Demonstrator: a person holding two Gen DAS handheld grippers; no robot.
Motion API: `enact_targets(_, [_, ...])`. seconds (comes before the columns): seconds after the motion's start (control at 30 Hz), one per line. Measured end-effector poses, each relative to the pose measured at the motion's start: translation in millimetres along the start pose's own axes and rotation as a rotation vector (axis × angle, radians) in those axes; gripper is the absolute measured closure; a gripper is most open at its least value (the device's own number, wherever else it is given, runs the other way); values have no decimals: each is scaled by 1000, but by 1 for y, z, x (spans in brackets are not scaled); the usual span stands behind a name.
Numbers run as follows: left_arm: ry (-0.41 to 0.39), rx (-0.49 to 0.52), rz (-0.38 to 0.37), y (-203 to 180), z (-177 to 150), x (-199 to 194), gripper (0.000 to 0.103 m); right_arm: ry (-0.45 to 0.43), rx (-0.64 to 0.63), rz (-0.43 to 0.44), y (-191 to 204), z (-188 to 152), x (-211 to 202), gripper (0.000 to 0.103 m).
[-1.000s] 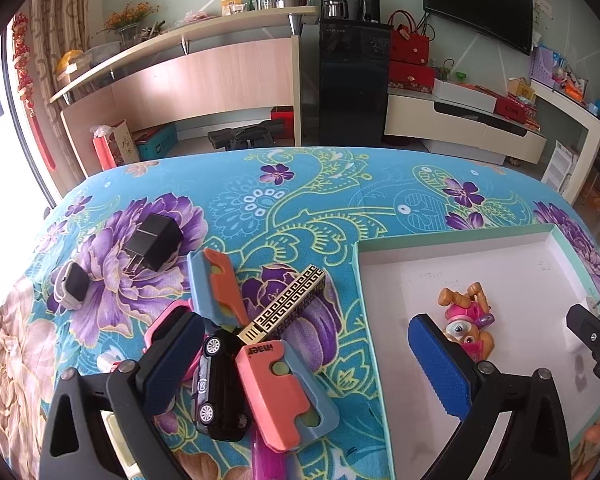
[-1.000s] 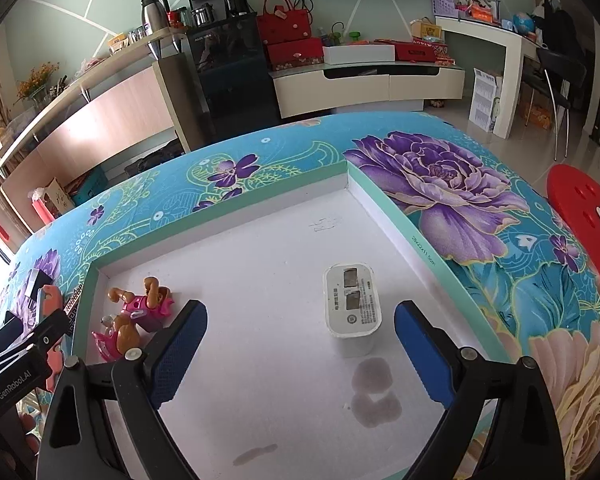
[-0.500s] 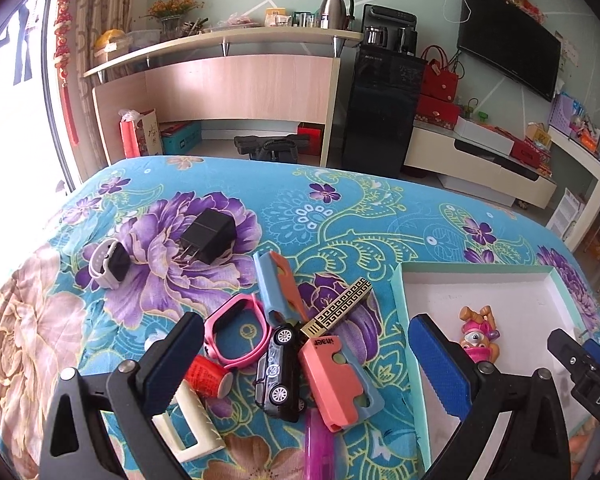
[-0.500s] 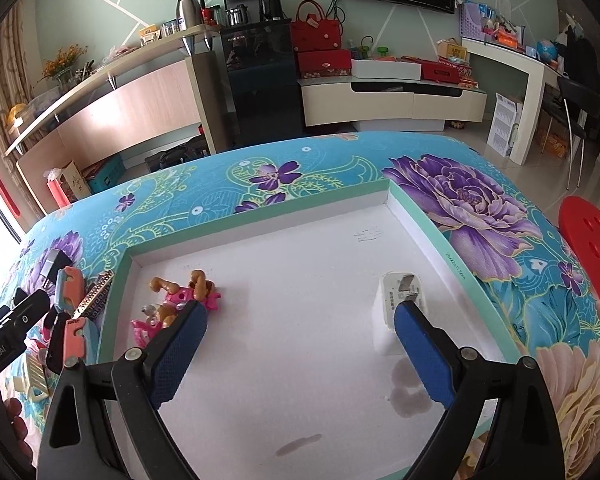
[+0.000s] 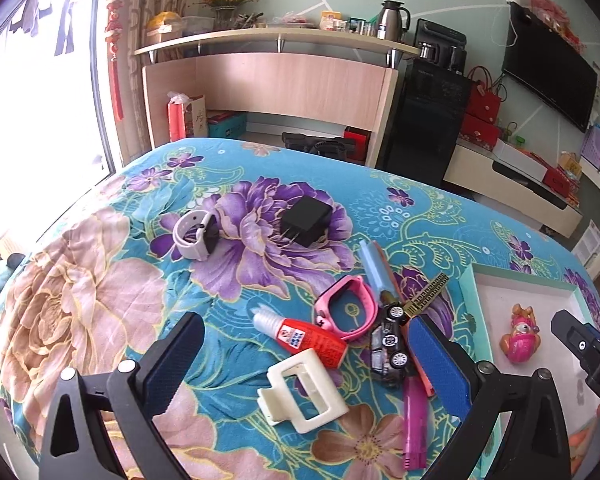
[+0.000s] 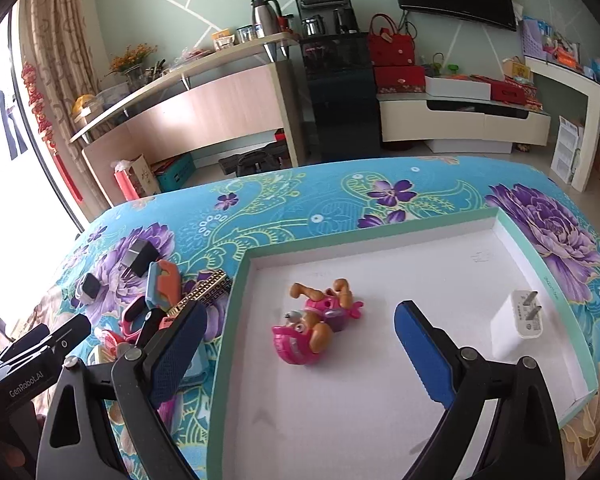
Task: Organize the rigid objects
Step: 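Move both tools back toward the pile of objects, then grasp the pink-and-blue phone case with the right tool while the left grasps the white plastic holder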
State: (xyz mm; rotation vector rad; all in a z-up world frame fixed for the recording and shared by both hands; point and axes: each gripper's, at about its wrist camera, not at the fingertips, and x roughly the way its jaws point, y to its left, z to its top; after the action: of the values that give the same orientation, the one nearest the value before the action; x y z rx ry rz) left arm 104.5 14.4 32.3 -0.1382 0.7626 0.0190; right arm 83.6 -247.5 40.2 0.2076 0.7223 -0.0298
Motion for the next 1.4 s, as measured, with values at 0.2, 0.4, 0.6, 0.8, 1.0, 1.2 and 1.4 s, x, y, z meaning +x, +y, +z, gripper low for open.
enact_targets(0.2, [26,-81,8,34,0,3,0,44,-77,49,38,-6,13,8])
enact_targets(0.4, [92,-100,-19,47,-6,10,0,96,-138,106,70,-15,29,8])
enact_targets(0.6, [152,-64,-42,40,-12,18,0,111,-149,112,77,-20,34,8])
enact_targets(0.8, [210,-14,-65,25,-22,31,0,116,-113,102,65,-19,36,8])
enact_targets(1.0, [258,40,-48,13,-30,42,0,131,-125,114,67,-18,41,8])
enact_targets(1.2, [286,52,-44,8,-34,47,11,155,-154,142,75,-21,50,18])
enact_targets(1.4, [294,67,-46,6,-35,47,26,172,-171,165,82,-23,57,29])
